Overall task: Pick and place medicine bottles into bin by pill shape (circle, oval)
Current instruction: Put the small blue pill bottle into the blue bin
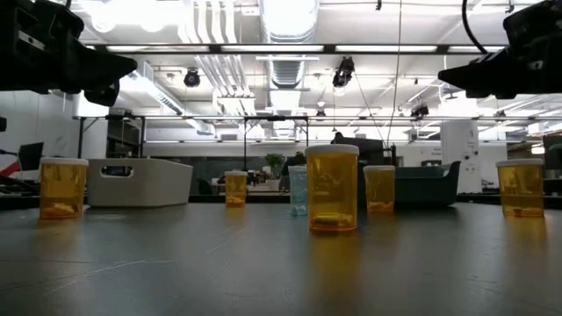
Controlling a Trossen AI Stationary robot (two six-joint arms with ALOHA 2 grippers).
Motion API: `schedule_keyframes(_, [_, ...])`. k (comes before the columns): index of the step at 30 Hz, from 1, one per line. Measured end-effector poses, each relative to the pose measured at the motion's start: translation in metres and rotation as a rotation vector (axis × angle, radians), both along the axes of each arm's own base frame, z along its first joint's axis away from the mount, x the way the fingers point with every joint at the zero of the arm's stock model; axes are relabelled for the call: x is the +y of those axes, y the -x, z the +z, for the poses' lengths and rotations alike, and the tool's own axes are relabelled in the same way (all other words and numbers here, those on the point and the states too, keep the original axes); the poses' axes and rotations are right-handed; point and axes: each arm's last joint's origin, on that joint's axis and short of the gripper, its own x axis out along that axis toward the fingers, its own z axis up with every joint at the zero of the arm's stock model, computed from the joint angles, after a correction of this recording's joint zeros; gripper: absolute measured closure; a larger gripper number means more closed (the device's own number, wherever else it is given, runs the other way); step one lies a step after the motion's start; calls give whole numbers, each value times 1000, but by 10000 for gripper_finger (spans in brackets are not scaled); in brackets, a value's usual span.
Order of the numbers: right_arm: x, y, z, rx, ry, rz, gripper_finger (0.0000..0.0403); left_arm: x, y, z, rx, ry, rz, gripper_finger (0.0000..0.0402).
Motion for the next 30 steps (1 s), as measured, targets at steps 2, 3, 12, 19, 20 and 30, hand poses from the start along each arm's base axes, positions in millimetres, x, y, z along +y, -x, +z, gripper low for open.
schedule_keyframes(2, [0, 0, 0, 2, 14, -1, 374, 0, 0, 0, 0, 0, 0, 401])
schedule_keyframes(3, [0, 0, 0, 1, 9, -1, 374, 0, 0, 0, 0, 0, 0, 401])
schedule_keyframes(12, [-2, 1, 7, -145, -536, -22, 374, 0, 0, 5, -51, 46, -2, 401])
schedule_keyframes(19, [-6, 2, 10, -239, -648, -150, 374, 0, 1, 10, -109, 51, -3, 401])
schedule_keyframes(20, [-6, 2, 10, -244, -644, -149, 374, 0, 1, 10, -107, 53, -4, 401])
schedule_keyframes(30, [-6, 2, 11, -250, -647, -147, 374, 1, 3, 22, -229, 58, 43, 401])
